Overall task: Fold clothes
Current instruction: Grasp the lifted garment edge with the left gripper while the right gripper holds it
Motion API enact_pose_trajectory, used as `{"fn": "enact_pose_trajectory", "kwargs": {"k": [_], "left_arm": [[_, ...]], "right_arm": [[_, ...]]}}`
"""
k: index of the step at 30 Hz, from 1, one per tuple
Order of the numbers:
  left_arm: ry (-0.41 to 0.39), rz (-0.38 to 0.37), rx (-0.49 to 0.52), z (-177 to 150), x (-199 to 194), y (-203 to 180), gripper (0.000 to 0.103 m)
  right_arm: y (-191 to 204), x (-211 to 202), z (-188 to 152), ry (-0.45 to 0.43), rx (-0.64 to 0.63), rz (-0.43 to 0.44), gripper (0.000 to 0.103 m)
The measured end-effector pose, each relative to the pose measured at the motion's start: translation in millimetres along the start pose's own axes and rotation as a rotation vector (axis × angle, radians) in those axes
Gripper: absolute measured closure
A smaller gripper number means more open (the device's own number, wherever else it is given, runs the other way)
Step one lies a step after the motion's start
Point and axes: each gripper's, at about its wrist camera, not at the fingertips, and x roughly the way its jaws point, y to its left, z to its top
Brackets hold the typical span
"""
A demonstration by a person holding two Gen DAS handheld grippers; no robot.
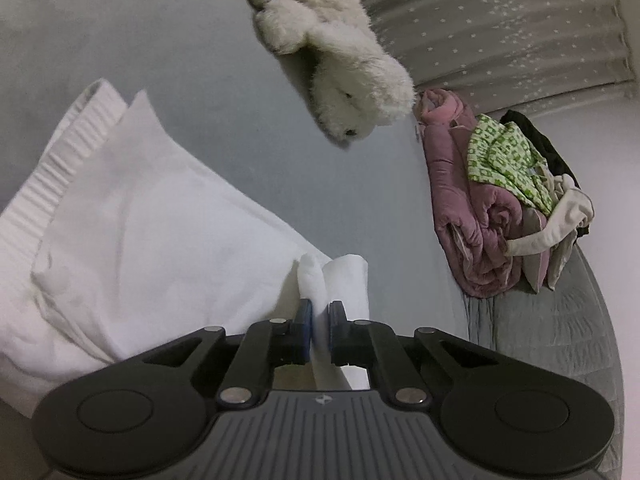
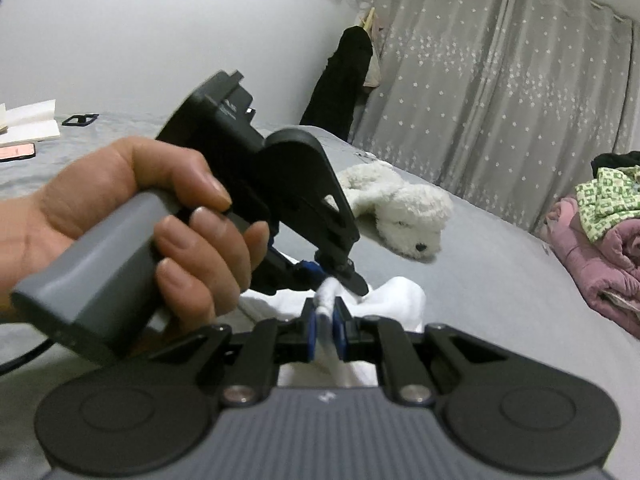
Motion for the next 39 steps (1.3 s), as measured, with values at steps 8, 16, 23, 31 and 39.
{"fn": "enact_pose_trajectory", "kwargs": {"k": [8, 16, 23, 31, 39], "left_arm": [[-0.101, 0.046, 0.097, 1.1, -16.3, -13.7, 0.099], [-0.190, 0.119, 0.267, 21.8, -51.5, -25.9, 0.100], [-0.213, 0.145, 0.283, 44.6, -77.5, -7.9, 0.100], [-0.234, 0.178, 0.287, 51.6, -87.9, 7.9, 0.100], [-0.231, 0.227, 0.305, 51.0, -86.6, 15.1, 0.100]], "right_arm": [[-3.5, -3.0, 2.9, 0.004, 0.034, -0.002, 0.094], [7.6, 6.2, 13.9, 0.002, 0.100, 0.019, 0.094], [40.0, 16.7, 26.3, 0.006, 0.098, 0.066, 0.094], [63.2, 28.8, 32.3, 0.015, 0.092, 0.102, 0.094], [68.1, 34.8, 28.0, 0.038, 0.095, 0.131, 0.094]]}}
